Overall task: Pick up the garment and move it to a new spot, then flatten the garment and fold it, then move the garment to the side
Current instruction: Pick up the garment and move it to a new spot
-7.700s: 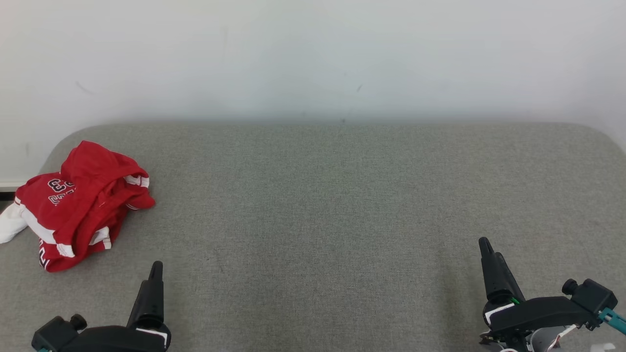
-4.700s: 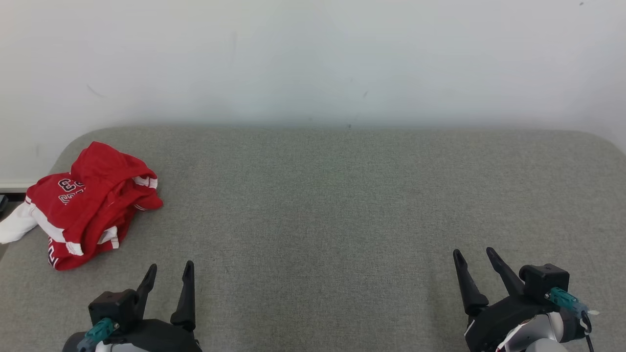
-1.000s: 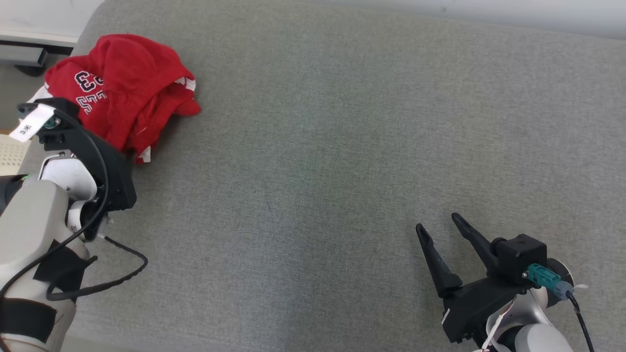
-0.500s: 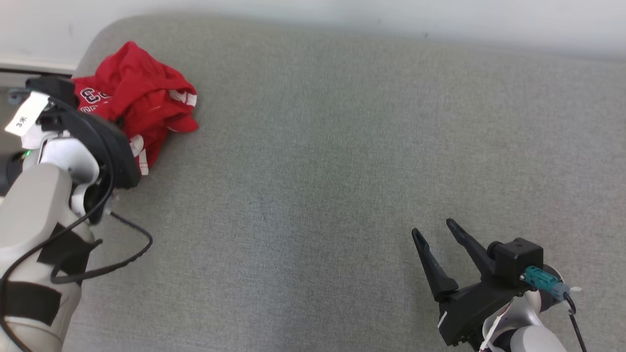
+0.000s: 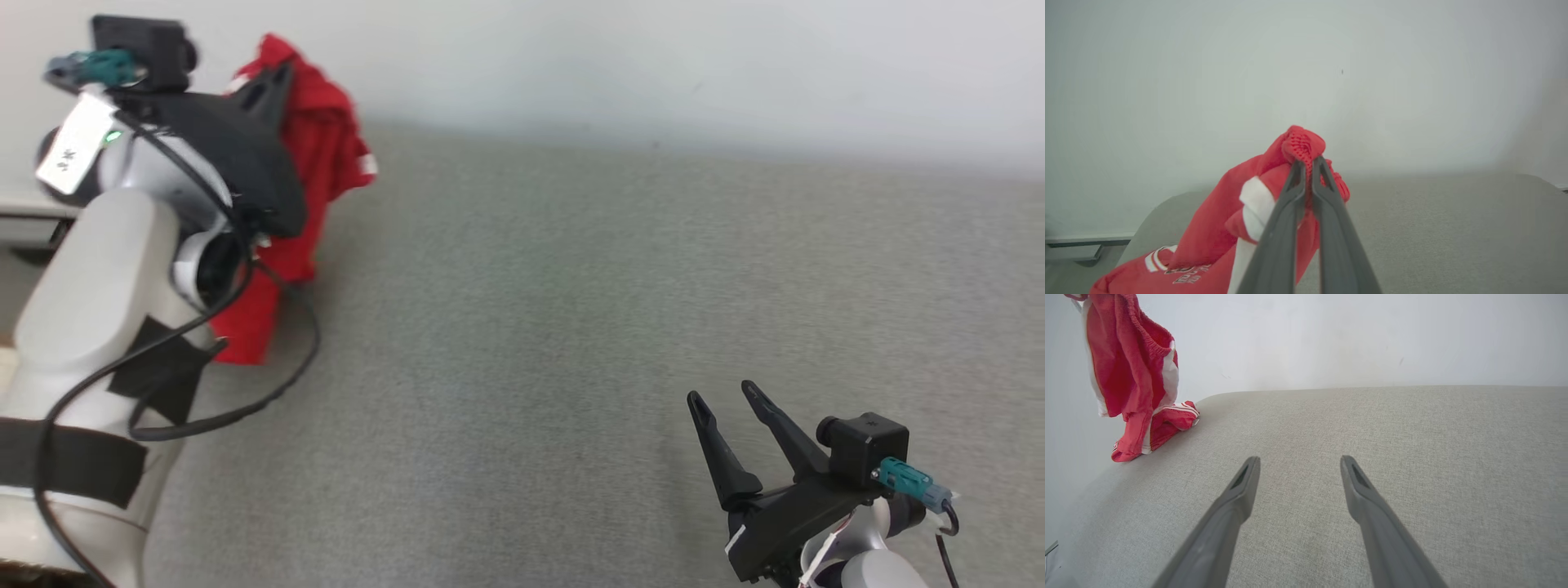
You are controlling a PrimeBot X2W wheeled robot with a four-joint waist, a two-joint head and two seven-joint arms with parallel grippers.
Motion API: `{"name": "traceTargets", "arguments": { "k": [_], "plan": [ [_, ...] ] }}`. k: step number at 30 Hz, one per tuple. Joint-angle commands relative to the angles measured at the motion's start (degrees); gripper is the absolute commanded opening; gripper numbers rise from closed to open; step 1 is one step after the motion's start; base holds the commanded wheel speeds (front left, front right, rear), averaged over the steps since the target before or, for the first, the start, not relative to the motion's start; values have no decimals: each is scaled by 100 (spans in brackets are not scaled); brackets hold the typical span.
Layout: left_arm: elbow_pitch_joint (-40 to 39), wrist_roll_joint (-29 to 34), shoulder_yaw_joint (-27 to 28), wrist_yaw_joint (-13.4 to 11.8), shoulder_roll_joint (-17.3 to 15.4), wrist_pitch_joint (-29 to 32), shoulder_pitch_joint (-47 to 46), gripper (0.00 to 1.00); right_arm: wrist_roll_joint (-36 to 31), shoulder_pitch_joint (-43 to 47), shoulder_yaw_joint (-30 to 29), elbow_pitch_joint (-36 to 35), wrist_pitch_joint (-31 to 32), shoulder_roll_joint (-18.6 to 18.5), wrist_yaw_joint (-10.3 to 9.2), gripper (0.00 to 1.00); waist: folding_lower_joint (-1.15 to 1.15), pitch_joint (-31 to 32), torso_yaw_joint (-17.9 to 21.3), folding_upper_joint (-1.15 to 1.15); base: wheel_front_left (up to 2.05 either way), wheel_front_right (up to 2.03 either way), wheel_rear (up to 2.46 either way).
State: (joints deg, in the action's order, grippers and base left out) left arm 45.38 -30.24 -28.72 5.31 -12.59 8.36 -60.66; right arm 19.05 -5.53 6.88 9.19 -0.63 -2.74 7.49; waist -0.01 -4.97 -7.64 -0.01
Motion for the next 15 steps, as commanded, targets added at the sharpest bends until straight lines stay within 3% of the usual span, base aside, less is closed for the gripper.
{"name": "traceTargets", "arguments": {
  "k": [1,15],
  "plan": [
    [-153,-69,-67,62,68,40,-59,0,75,-55,32,76,-75,-27,0,100,1,233,288,1,0,0,0],
    [-1565,-471,-701,204,704,303,-53,0,212,-304,-107,433,-394,-28,0,100,1,185,1243,1,0,0,0]
  ]
}}
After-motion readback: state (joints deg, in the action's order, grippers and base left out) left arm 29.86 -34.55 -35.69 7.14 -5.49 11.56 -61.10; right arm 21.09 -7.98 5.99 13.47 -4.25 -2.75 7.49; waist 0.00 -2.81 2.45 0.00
